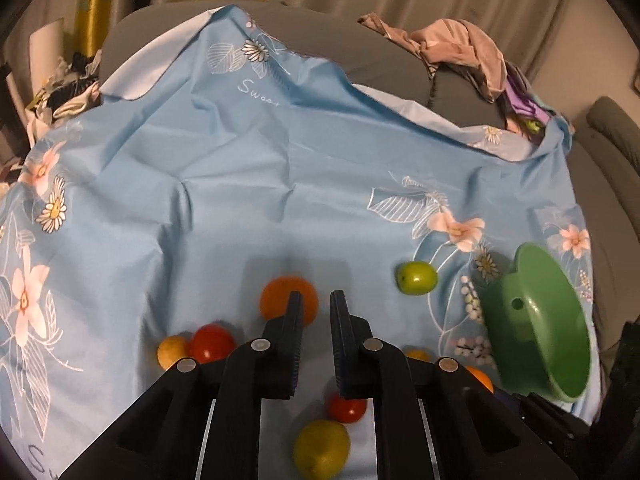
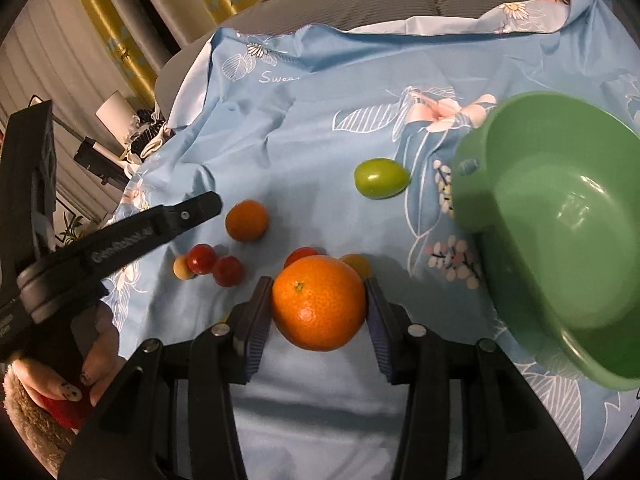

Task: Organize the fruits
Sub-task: 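Close the left gripper on the orange while the right gripper closes on the large orange, then carry both oranges over the green bowl and open both grippers to drop them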

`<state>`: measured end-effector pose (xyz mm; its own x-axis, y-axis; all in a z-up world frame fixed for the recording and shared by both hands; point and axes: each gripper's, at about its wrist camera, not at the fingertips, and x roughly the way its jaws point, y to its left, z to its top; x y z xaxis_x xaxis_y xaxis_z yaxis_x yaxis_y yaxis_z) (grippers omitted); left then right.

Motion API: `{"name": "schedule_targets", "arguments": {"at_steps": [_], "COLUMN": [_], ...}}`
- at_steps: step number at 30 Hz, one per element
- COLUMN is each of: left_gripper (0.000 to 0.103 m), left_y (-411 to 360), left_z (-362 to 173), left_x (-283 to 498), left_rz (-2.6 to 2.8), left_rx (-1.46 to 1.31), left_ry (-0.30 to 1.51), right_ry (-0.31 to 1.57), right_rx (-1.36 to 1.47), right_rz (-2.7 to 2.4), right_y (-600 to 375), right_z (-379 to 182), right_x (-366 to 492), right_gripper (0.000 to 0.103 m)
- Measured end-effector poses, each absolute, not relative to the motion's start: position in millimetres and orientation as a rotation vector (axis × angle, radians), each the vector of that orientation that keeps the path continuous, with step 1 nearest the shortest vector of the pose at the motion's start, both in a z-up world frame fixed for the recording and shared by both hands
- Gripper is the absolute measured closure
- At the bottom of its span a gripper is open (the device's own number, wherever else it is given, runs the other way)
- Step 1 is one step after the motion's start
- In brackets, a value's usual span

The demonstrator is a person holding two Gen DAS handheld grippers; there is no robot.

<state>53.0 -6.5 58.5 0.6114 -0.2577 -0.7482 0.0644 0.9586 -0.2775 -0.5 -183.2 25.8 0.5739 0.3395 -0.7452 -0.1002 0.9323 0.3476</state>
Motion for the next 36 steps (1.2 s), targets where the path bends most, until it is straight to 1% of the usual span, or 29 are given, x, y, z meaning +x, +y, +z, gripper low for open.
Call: {"name": "schedule_targets", "arguments": {"at_steps": [3, 5, 6, 7, 10, 12, 13, 15, 18, 20, 22, 26, 32, 36], "left_gripper": [0.090, 0.080, 0.072, 0.067, 0.067, 0.067, 0.065, 0.057, 0.057, 0.057, 0.061, 0.062, 0.063, 0.063], "left_y": [-2, -2, -1, 0, 0, -2, -4, -9, -14, -18, -22, -14, -14, -28], "left_z": [63, 62, 59, 56, 36, 29, 25, 16, 9, 4, 4, 11, 59, 95], "left_x": [60, 66, 70, 72, 82, 86, 87, 89, 89, 87, 85, 80, 52, 25], "left_rz": [-0.177, -0.161, -0.159, -0.158, -0.179, -0.191, -0.187, -0.197, -0.205, -0.184, -0.165, -0.172, -0.232, -0.303], "left_rx": [-0.227, -0.215, -0.213, -0.215, -0.237, -0.233, -0.223, -0.213, -0.221, -0.179, -0.142, -0.206, -0.251, -0.247], "left_ry": [0.896, 0.903, 0.911, 0.926, 1.006, 1.023, 1.030, 1.040, 1.070, 1.078, 1.061, 1.049, 0.906, 0.792], "right_ry": [0.924, 0.923, 0.925, 0.927, 0.940, 0.943, 0.944, 0.947, 0.954, 0.956, 0.956, 0.928, 0.820, 0.747], "right_rx": [0.293, 0.305, 0.308, 0.307, 0.300, 0.299, 0.299, 0.298, 0.294, 0.294, 0.296, 0.304, 0.357, 0.384], "right_rz": [0.261, 0.263, 0.262, 0.261, 0.256, 0.256, 0.258, 0.261, 0.254, 0.250, 0.250, 0.252, 0.252, 0.183], "right_y": [-188, -190, -191, -192, -193, -192, -191, -191, -191, -190, -190, -193, -215, -240], "right_z": [27, 27, 27, 25, 22, 22, 22, 21, 20, 19, 18, 23, 50, 66], "right_x": [1, 2, 4, 4, 4, 4, 4, 4, 5, 6, 6, 2, -11, -22], "right_gripper": [0.057, 0.057, 0.057, 0.057, 0.057, 0.057, 0.057, 0.057, 0.057, 0.057, 0.057, 0.057, 0.057, 0.057]}}
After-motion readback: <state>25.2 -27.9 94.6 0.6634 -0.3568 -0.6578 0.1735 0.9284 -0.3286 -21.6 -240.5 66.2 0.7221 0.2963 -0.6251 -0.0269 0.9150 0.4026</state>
